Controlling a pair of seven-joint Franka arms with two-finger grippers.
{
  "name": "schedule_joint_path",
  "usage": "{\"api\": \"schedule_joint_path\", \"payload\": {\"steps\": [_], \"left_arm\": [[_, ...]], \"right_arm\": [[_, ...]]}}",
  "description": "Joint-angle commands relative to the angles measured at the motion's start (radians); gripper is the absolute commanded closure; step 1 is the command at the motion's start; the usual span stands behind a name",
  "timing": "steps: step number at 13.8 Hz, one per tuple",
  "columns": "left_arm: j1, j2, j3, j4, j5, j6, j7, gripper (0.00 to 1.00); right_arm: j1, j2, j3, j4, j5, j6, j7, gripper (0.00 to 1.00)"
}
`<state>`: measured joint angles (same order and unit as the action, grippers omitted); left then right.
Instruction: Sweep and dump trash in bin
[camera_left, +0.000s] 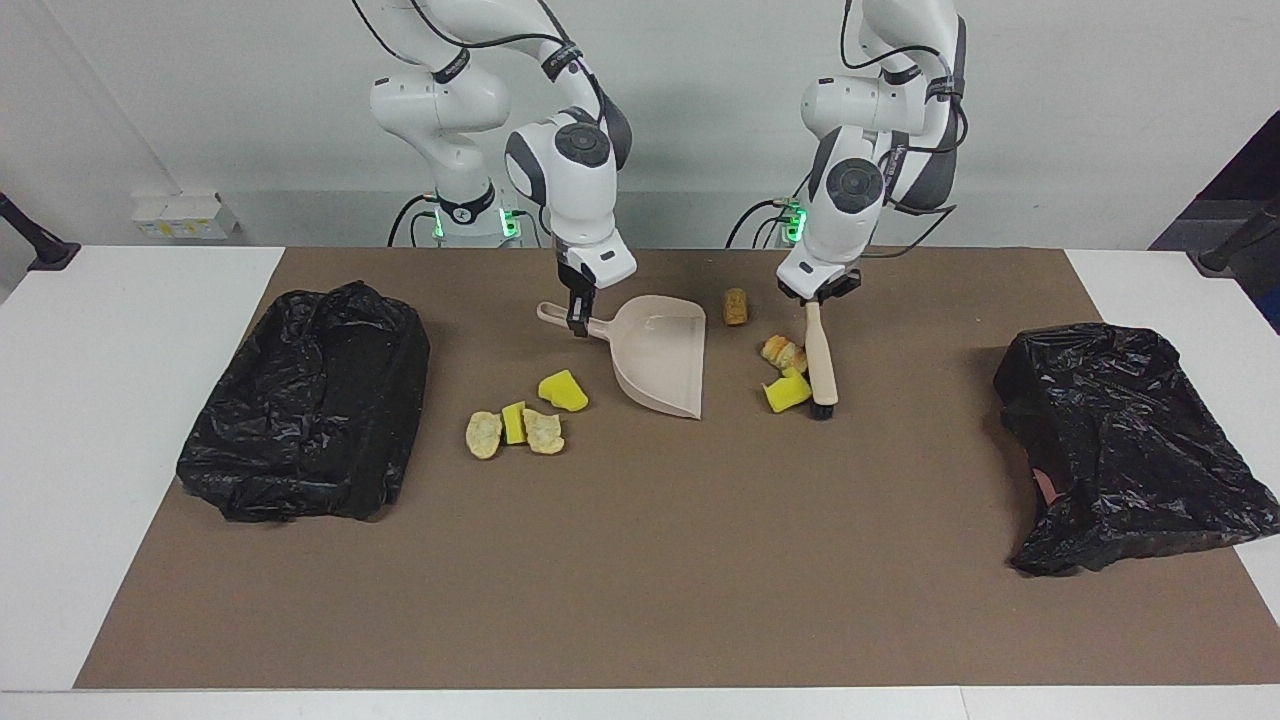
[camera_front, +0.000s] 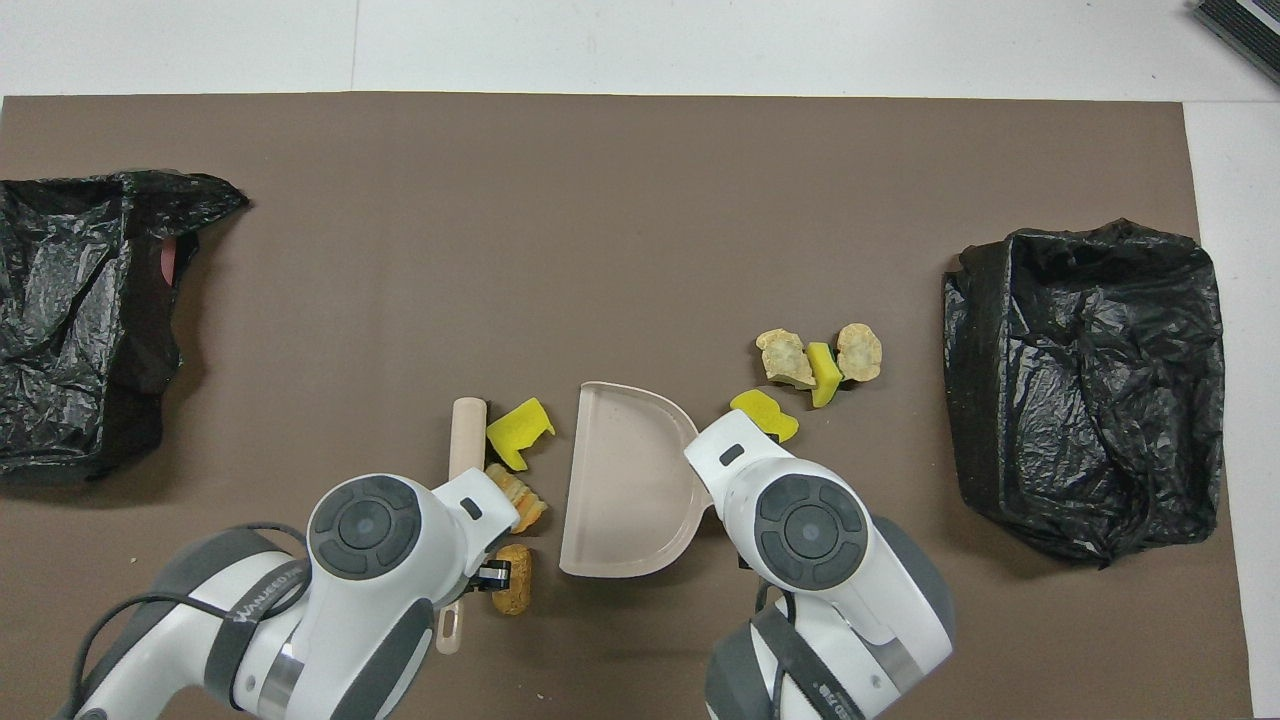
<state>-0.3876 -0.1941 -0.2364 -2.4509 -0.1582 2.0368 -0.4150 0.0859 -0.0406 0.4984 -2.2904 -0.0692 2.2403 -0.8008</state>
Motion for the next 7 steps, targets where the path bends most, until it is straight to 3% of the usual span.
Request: {"api": "schedule_joint_path", "payload": {"steps": [1,7], "left_arm": [[-0.086,-0.025,0.012,0.001,-0.061,0.029,-0.038,1.00],[-0.264,-0.018,0.009,0.088,-0.161,0.002,-0.070,1.00]], "right_arm": [[-0.008,-0.002,0.003,-0.011,-0.012,0.005,0.000,1.00],[-0.008,-0.002,0.003,-0.011,-0.012,0.005,0.000,1.00]]}}
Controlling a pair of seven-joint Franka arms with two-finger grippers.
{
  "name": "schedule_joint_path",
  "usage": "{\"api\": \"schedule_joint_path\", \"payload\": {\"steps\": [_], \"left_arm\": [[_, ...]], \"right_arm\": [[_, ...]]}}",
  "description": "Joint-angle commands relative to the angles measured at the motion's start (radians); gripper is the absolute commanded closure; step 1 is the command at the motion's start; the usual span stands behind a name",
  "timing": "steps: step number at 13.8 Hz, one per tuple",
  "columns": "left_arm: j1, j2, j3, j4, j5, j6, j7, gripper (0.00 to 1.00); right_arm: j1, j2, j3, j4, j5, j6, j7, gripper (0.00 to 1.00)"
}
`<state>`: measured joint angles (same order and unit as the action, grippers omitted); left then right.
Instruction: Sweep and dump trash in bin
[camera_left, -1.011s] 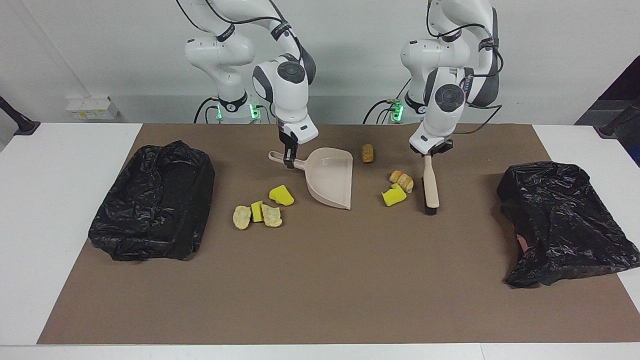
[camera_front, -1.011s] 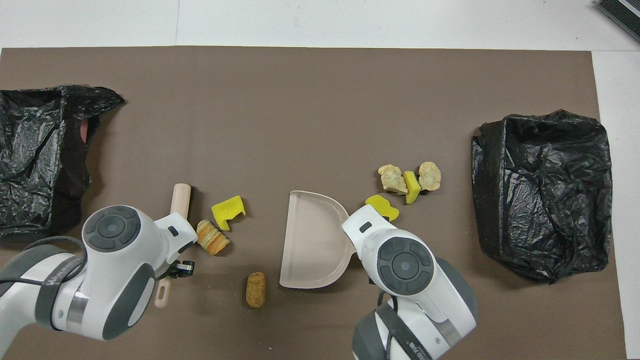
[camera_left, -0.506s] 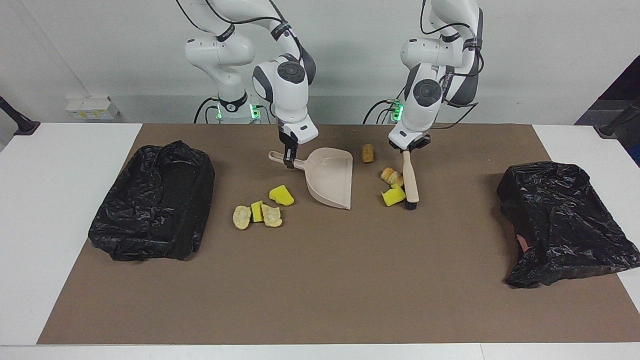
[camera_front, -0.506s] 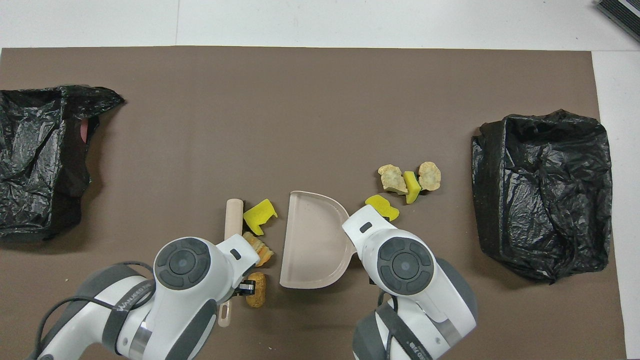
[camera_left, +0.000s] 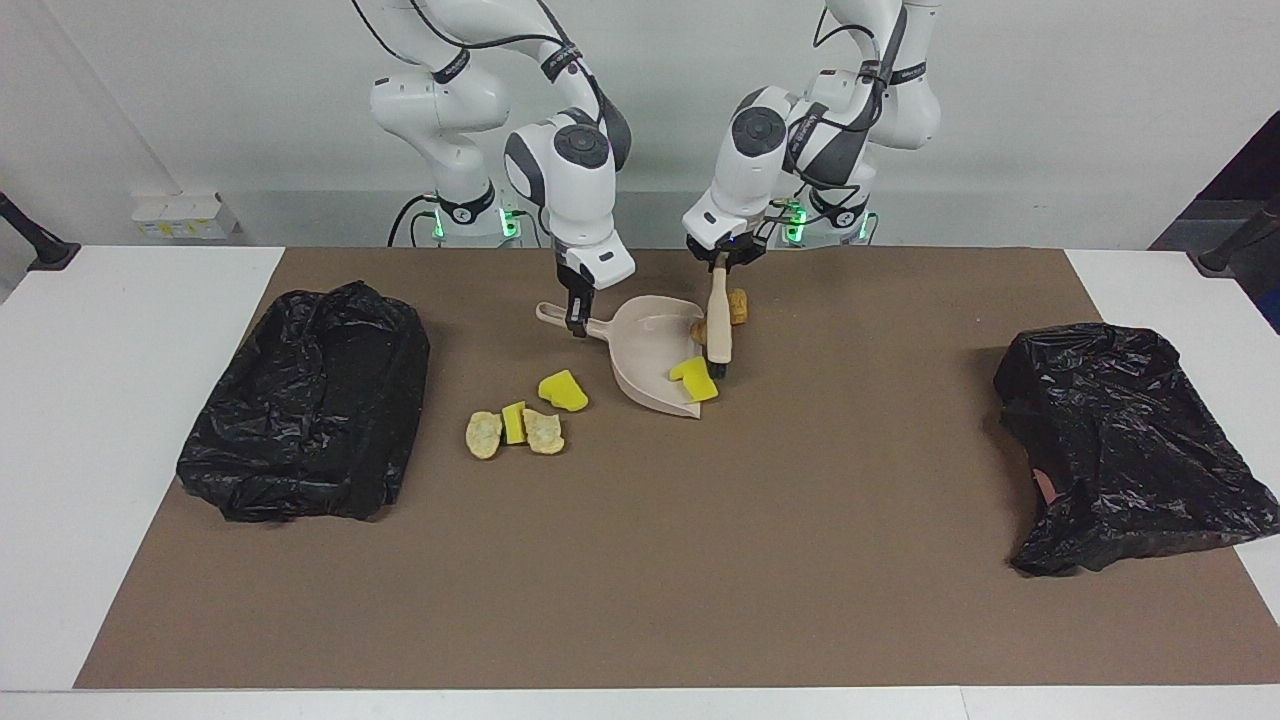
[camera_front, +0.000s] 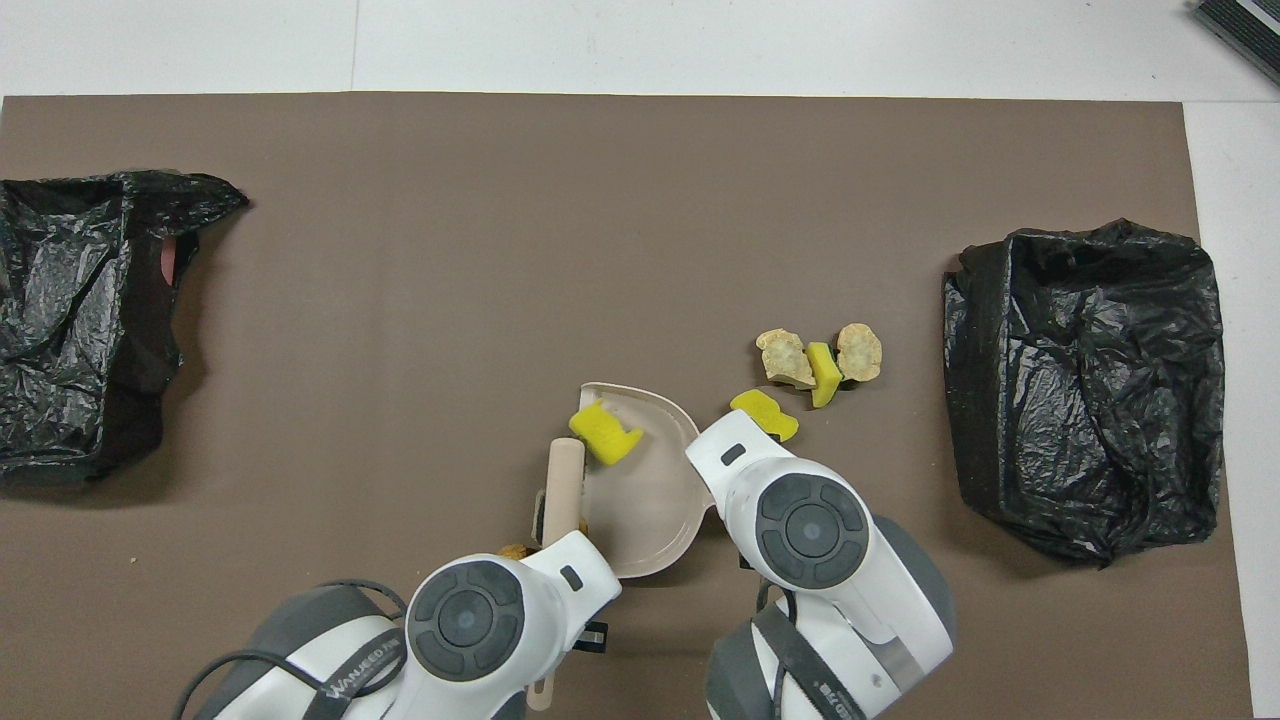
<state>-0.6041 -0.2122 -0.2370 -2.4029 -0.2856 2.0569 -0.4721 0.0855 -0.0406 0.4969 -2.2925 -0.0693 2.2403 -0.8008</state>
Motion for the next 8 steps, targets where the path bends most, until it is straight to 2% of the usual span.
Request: {"api": "schedule_joint_path", "payload": {"steps": [1,5,8], "left_arm": [[-0.039,-0.001,0.013,0.076,-0.033,-0.046,-0.026,1.00],[0.084,-0.009,0.041,0.232,-0.030,-0.283,-0.028,1.00],[0.124,-0.024,0.044,0.232,-0.017,-0.372,-0.100,1.00]], "right_arm": [[-0.007,-0.002,0.006,-0.008,-0.012,0.005,0.000,1.00],[-0.007,-0.002,0.005,-0.008,-0.012,0.005,-0.001,1.00],[-0.007,0.019,0.006,-0.010,-0.012,0.002,0.000,1.00]]}}
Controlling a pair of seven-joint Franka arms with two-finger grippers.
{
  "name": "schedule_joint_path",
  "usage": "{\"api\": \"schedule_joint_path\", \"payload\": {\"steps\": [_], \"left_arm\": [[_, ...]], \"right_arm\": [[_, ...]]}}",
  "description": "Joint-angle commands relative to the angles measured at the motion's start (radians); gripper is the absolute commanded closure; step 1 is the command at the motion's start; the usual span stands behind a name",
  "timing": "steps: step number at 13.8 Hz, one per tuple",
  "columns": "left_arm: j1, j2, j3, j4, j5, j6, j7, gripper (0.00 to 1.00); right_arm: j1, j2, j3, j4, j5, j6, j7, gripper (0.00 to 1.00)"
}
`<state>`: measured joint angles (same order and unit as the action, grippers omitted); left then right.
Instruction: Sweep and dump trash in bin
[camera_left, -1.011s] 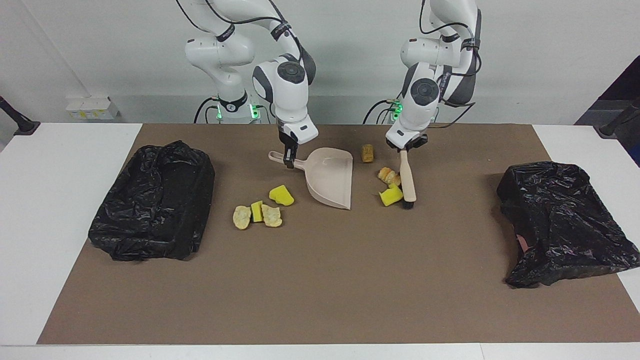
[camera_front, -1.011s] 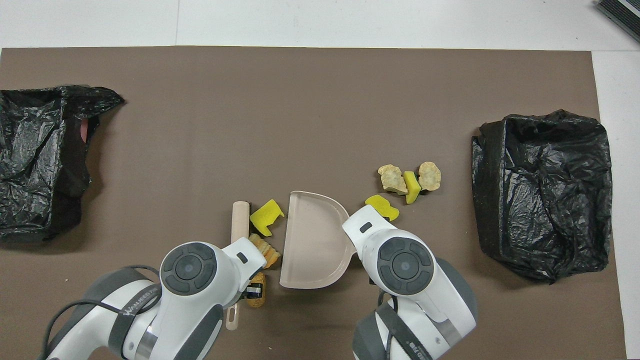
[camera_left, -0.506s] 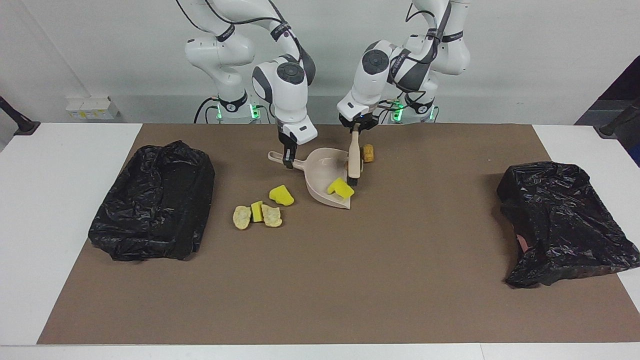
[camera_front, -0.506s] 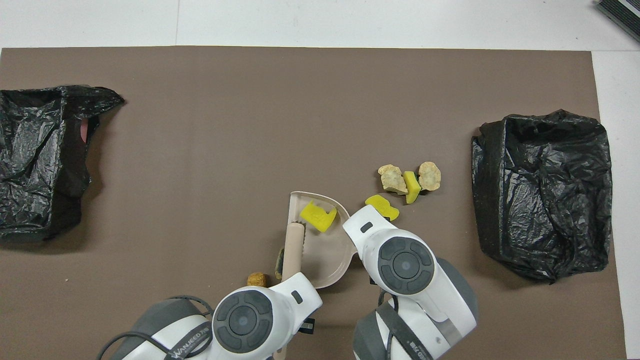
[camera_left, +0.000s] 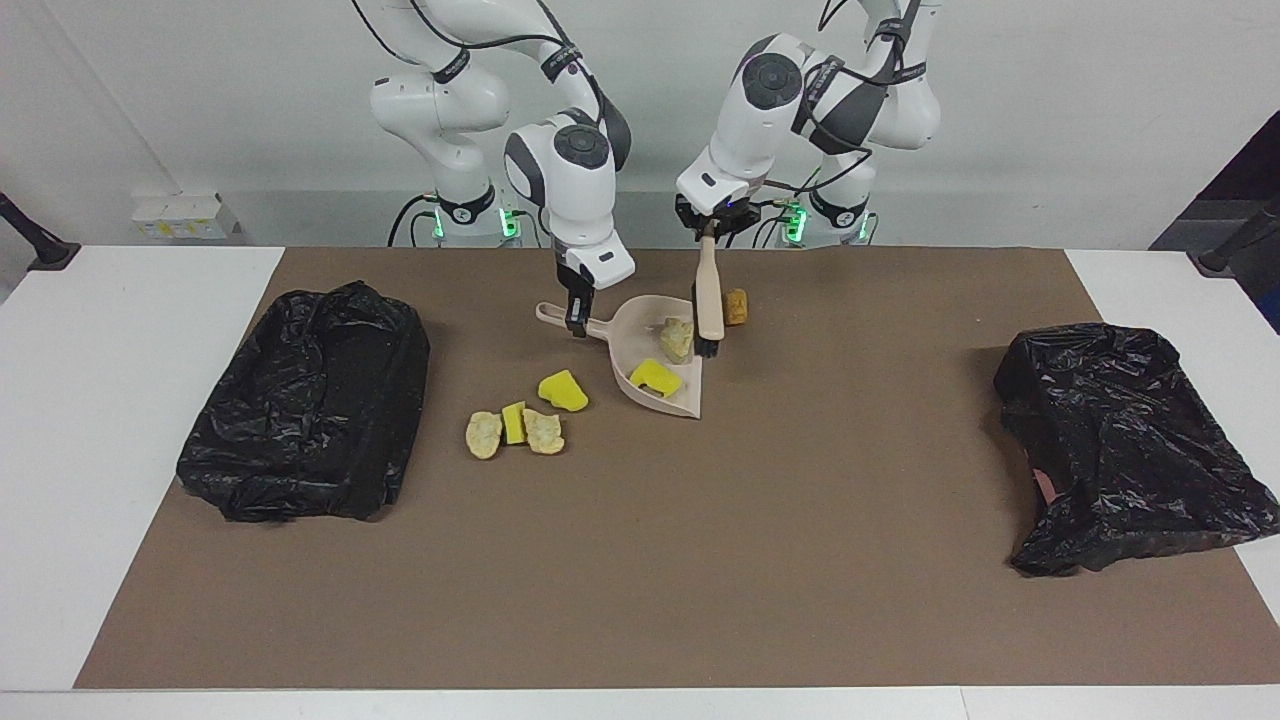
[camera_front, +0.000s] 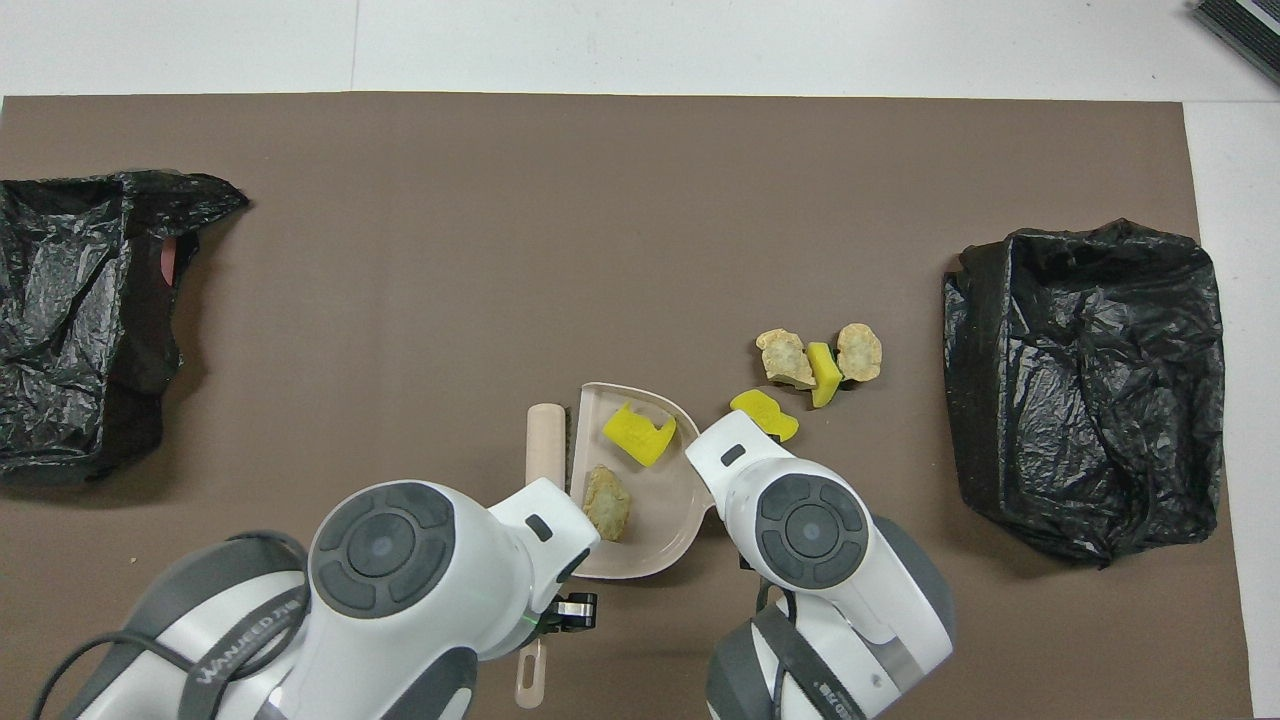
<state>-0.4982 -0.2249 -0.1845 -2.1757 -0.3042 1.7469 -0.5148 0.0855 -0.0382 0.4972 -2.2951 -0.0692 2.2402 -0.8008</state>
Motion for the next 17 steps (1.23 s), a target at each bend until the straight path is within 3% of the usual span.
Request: {"api": "schedule_joint_path", "payload": {"steps": [1,3,7,10,17], "left_arm": [[0.018,-0.019,-0.007,0.004,0.025,-0.104,-0.103,1.00],[0.018,-0.043,-0.012,-0.010,0.060,-0.153,-0.190,1.00],[0.024,-0.080,-0.007,-0.067,0.060,-0.127,-0.191,1.00],[0.033,-0.160,-0.009,-0.192,0.060,-0.095,-0.212,1.00],[-0.109,-0.162,-0.021,-0.403,0.033,0.167,-0.551,1.00]], "right_arm": [[-0.007,0.018,0.006,-0.007,-0.012,0.001,-0.001,1.00],[-0.007,0.027,0.006,-0.007,-0.012,0.002,-0.001,1.00],[-0.004,0.061,0.007,-0.006,-0.012,0.006,-0.001,1.00],[-0.004,0.061,0.007,-0.006,-0.014,0.007,-0.004,1.00],[0.017,0.049,0.012,0.000,-0.116,-0.031,0.037,1.00]]}}
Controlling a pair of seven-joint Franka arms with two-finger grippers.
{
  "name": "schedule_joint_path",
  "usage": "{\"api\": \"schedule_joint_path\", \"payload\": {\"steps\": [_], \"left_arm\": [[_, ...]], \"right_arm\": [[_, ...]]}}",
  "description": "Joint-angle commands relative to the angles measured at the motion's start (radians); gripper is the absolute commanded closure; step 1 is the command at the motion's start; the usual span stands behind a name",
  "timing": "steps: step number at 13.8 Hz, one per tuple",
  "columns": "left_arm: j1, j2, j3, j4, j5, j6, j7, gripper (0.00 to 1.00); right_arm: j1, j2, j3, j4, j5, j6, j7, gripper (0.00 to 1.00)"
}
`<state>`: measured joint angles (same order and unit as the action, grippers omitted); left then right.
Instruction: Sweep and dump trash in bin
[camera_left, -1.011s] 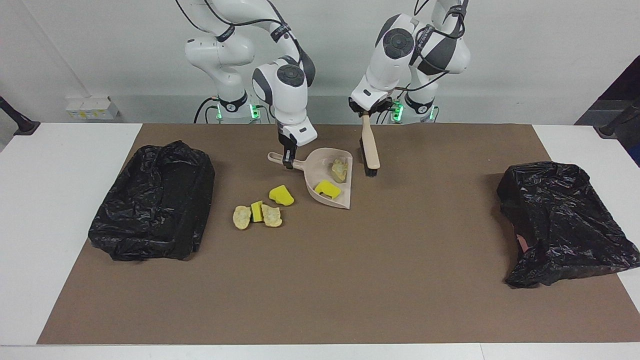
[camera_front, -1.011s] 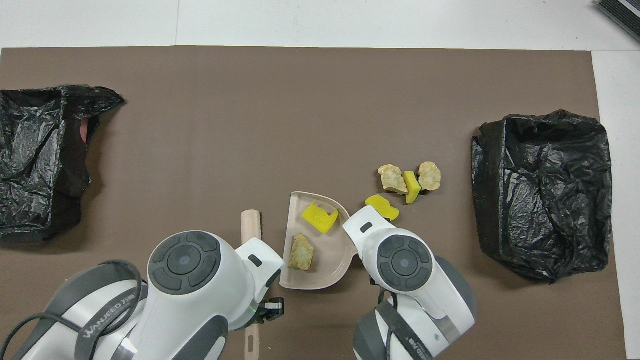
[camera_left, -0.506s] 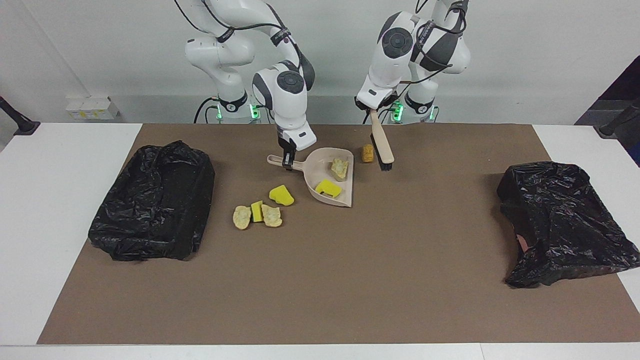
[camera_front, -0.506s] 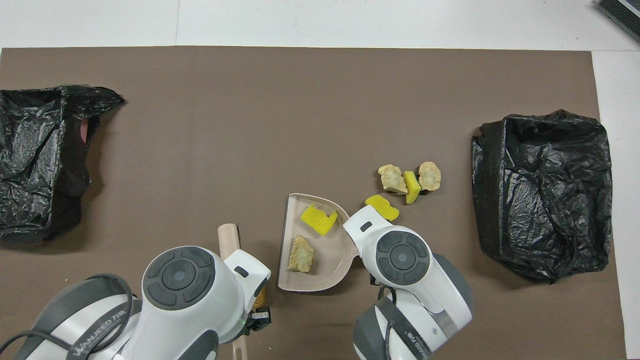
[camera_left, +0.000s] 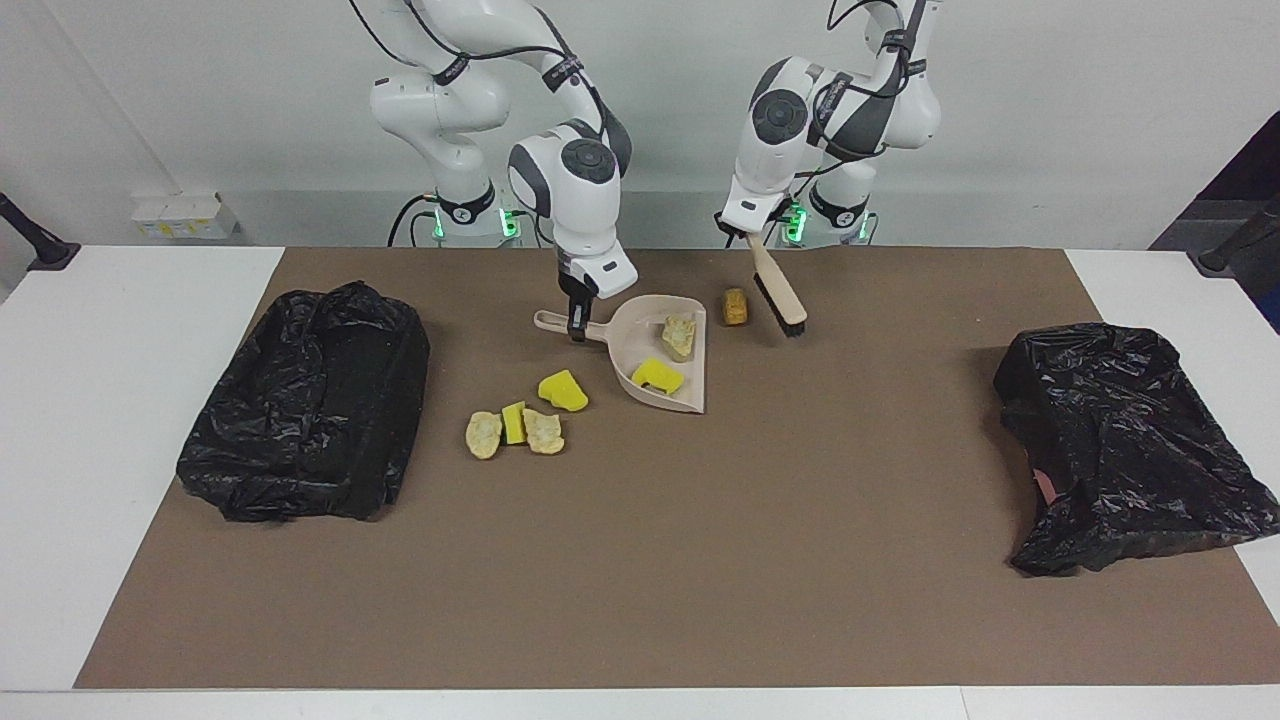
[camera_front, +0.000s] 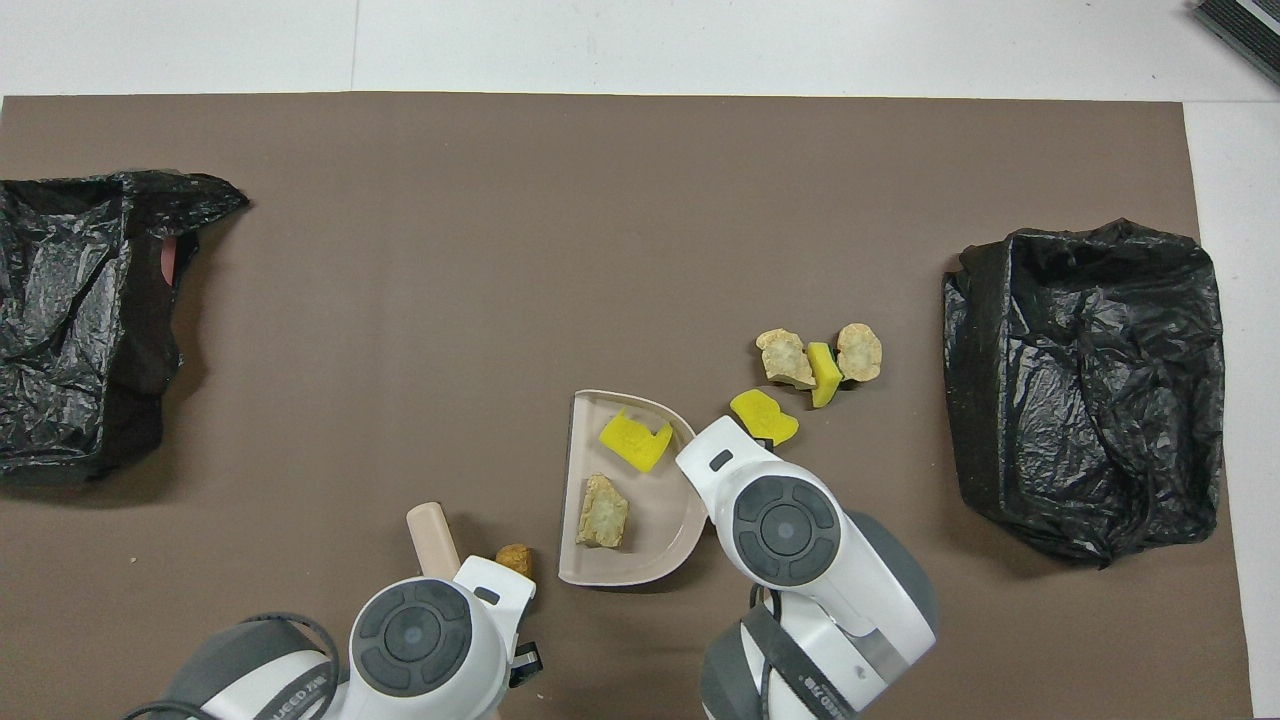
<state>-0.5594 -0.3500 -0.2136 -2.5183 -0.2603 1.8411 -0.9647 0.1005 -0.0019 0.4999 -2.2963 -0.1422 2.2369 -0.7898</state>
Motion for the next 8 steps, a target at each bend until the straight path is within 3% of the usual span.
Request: {"api": "schedule_joint_path", "payload": {"steps": [1,3,5,8], "left_arm": [[-0.080,-0.026,0.008,-0.082,-0.020,0.123,-0.150,1.00],[-0.117,-0.017,0.008,-0.111,-0.058,0.203,-0.199,1.00],[-0.117,0.029,0.008,-0.109,-0.190,0.248,-0.194,1.00],[-0.111,0.112,0.008,-0.054,-0.247,0.389,-0.184,1.00]], "right_arm": [[0.002,0.011,0.009,0.001,-0.053,-0.033,0.027,1.00],[0.002,0.011,0.009,0.001,-0.054,-0.033,0.029,1.00],[0.002,0.011,0.009,0.001,-0.053,-0.033,0.029,1.00],[0.002,0.013,0.009,0.001,-0.053,-0.033,0.029,1.00]]}}
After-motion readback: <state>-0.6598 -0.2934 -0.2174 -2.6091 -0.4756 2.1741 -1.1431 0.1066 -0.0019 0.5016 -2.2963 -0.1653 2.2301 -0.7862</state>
